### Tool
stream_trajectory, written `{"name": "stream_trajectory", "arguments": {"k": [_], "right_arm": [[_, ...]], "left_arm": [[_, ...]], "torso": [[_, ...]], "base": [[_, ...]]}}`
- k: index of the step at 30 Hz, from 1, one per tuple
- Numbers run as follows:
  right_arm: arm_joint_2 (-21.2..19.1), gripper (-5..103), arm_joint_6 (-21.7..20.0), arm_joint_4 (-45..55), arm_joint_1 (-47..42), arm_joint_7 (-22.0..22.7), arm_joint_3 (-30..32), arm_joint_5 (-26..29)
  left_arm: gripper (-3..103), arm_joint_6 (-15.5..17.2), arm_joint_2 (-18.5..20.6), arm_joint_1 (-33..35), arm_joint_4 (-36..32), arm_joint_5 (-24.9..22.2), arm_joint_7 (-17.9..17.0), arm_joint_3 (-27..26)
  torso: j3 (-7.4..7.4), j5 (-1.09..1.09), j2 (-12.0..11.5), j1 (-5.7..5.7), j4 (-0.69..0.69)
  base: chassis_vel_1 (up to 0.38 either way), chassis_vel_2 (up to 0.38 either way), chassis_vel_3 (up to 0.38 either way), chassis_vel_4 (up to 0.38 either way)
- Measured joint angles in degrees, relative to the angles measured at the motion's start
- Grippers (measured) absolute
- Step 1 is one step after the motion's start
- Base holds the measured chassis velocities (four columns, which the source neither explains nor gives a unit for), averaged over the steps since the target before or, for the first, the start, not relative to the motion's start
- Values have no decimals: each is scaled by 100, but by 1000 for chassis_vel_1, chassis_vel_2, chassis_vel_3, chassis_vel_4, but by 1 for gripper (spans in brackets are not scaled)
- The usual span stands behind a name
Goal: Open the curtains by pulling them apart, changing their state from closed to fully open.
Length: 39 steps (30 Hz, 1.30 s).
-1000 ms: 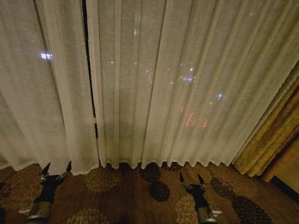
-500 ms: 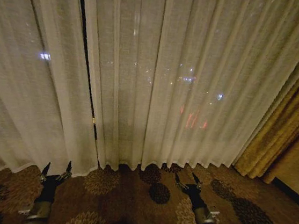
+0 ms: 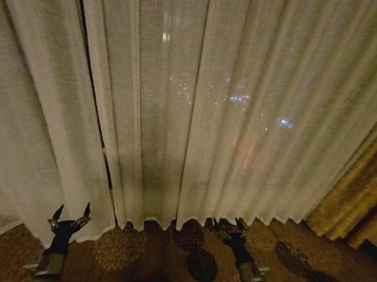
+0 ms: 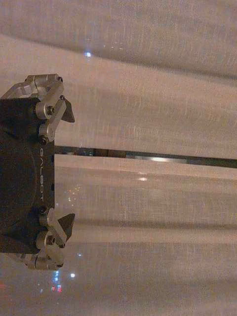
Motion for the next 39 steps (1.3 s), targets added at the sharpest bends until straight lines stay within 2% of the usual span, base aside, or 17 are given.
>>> {"name": "stream_trajectory", "arguments": {"k": [7, 11, 13, 17, 23, 26, 31, 39], "right_arm": [[29, 100, 49, -60, 29, -53, -96, -60], [22, 100, 223, -146, 79, -74, -134, -79], [11, 100, 449, -257, 154, -30, -171, -83], [-38, 100, 560, -373, 233, 0, -191, -163], [-121, 100, 493, -545, 403, 247, -386, -588], [-128, 100, 504, -668, 543, 397, -583, -621], [-126, 100, 458, -779, 911, 503, -1055, -359], [-127, 100, 93, -1105, 1912, 547, -1636, 80]], "left_arm": [[100, 0, 0, 1, 0, 0, 0, 0], [100, 0, 0, 1, 0, 0, 0, 0], [100, 0, 0, 0, 0, 0, 0, -1], [100, 0, 0, -3, 0, 0, 0, 0], [100, 0, 0, 0, 0, 0, 0, 0], [100, 0, 0, 2, 0, 0, 0, 0], [100, 0, 0, 4, 1, 0, -1, -1], [100, 0, 0, 0, 0, 0, -1, 0]], "torso": [[0, -3, 0, -1, 0], [0, -4, 0, 0, 0], [0, -1, 0, 0, 1], [3, -3, -3, 6, -1], [2, -3, -3, 1, 0], [-3, -1, 4, -10, -1], [-3, -2, 5, -11, 1], [2, -2, -2, 4, 1]], "base": [[-340, 339, 337, -371], [-319, 366, 343, -360], [-340, 358, 345, -324], [-288, 234, 266, -241], [-63, 70, 21, -40], [13, -16, -23, 10], [65, -40, -52, 45], [0, 0, 0, 0]]}}
